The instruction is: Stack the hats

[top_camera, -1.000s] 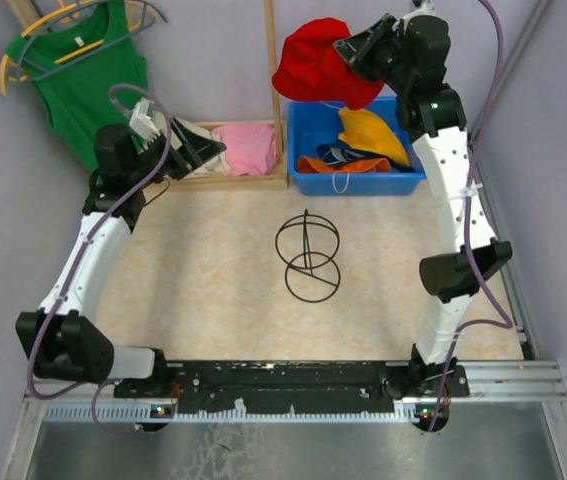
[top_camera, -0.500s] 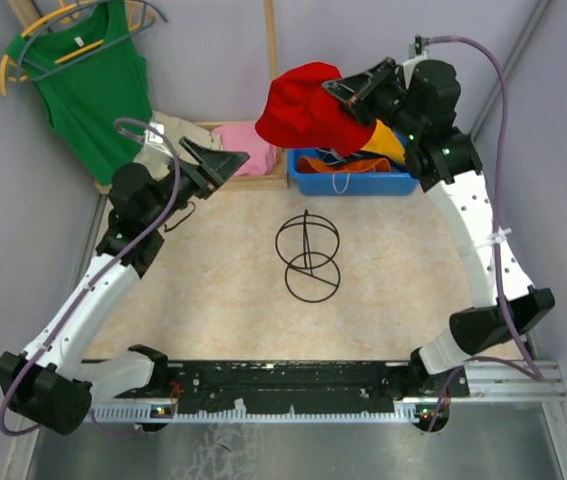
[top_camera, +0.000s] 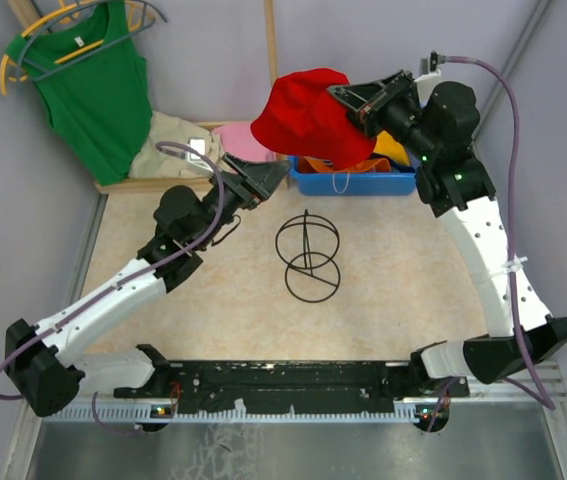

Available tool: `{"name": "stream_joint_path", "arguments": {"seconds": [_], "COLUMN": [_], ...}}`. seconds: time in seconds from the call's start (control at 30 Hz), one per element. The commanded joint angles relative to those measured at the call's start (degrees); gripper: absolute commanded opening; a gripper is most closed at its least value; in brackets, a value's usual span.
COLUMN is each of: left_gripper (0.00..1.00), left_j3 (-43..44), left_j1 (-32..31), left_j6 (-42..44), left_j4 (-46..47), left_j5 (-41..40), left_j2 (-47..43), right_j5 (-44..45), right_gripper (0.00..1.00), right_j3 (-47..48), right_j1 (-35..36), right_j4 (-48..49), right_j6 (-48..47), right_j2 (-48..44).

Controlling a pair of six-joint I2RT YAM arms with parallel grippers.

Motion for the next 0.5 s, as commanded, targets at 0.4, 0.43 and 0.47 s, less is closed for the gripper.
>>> {"name": "stream_joint_path", "arguments": {"seconds": [0.4,0.43,0.47], "left_gripper": [0.99,0.99,0.99], "left_j3": [1.0,0.9,0.9], "left_j1": [-5.1,-5.2,-5.3], "left_j6": [5.0,4.9,4.9], "left_j4": [13.4,14.0,14.5], "left_j5": [-13.5,-13.9,-14.2], "left_j2": [3.6,3.7,3.9], "right_j5": [-3.3,-3.3,-3.5], "right_gripper": [0.0,0.0,0.0], "right_j3": [-1.5,-1.8,-2.1], "right_j1": [0.0,0.0,0.0], "right_j4": [6.3,6.2,6.3], "right_j6": [7.9,8.1,8.5], "right_j2": [-5.9,-6.2,-6.4]}}
